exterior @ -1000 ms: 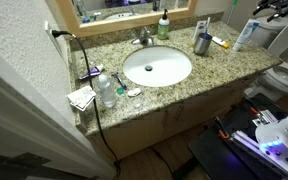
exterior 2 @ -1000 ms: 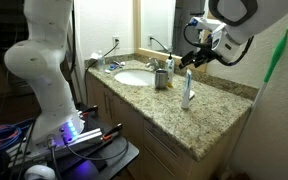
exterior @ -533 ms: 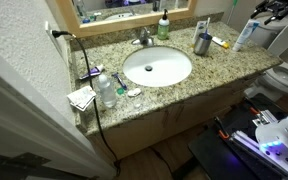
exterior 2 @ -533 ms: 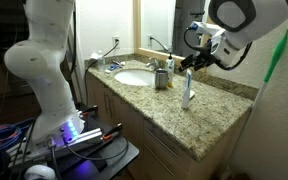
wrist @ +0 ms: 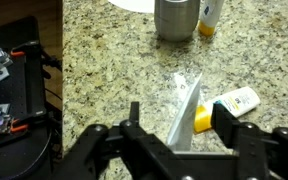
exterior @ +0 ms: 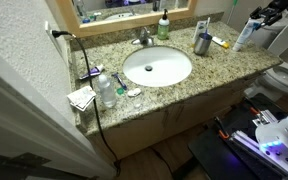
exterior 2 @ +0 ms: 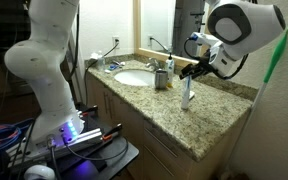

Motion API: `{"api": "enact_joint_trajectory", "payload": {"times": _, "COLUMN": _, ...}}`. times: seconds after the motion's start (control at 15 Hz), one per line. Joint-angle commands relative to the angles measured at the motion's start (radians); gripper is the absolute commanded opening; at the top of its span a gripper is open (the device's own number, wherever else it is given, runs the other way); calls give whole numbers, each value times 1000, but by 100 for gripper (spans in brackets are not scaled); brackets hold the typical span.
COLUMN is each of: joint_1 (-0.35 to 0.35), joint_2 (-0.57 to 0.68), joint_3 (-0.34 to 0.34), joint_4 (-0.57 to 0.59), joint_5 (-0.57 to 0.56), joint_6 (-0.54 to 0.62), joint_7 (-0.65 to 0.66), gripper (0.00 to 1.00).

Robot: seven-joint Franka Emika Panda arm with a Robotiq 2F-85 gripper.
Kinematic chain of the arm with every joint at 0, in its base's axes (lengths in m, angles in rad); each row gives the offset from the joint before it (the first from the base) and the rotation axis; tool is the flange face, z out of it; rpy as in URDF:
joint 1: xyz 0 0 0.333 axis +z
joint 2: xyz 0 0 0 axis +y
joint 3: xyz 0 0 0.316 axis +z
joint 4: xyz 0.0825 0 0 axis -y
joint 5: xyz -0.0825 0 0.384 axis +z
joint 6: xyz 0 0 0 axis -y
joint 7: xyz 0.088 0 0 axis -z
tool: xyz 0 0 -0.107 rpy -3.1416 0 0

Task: Move the squeeze bottle to the left on the counter

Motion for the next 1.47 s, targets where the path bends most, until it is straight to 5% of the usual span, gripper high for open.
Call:
{"api": "enact_joint_trajectory", "payload": {"times": 0.0, "joint_1": -6, "joint_2": -26, "joint_3": -6, "joint_4": -4, "joint_5": -24, "joint_6": 14, "joint_7": -1, "gripper": 46}}
{"api": "enact_joint_trajectory", "payload": {"times": 0.4, "joint_1": -8, "joint_2": -17, "joint_3": -9, "joint_4": 11, "joint_5": -42, "joint_6": 16, "joint_7": -1, "gripper": 3}}
{"api": "enact_joint_trajectory", "payload": {"times": 1.07, "joint_1": -85, "joint_2": -120, "joint_3": 6, "joint_4": 196, "joint_5": 13, "joint_6": -174, "joint_7": -101, "gripper": 1}}
{"api": "enact_joint_trajectory", "payload": {"times": 1.13, "joint_1": -63, "joint_2": -85, "joint_3": -2, "joint_4": 166, "joint_5": 4, "joint_6": -101, "joint_7": -55, "gripper": 4}}
{"api": "enact_joint_trajectory", "payload": {"times": 1.4, "joint_1": -64, "joint_2": -107, "joint_3": 10, "joint_4": 213, "joint_5": 32, "joint_6": -144, "joint_7": -57, "gripper": 1}}
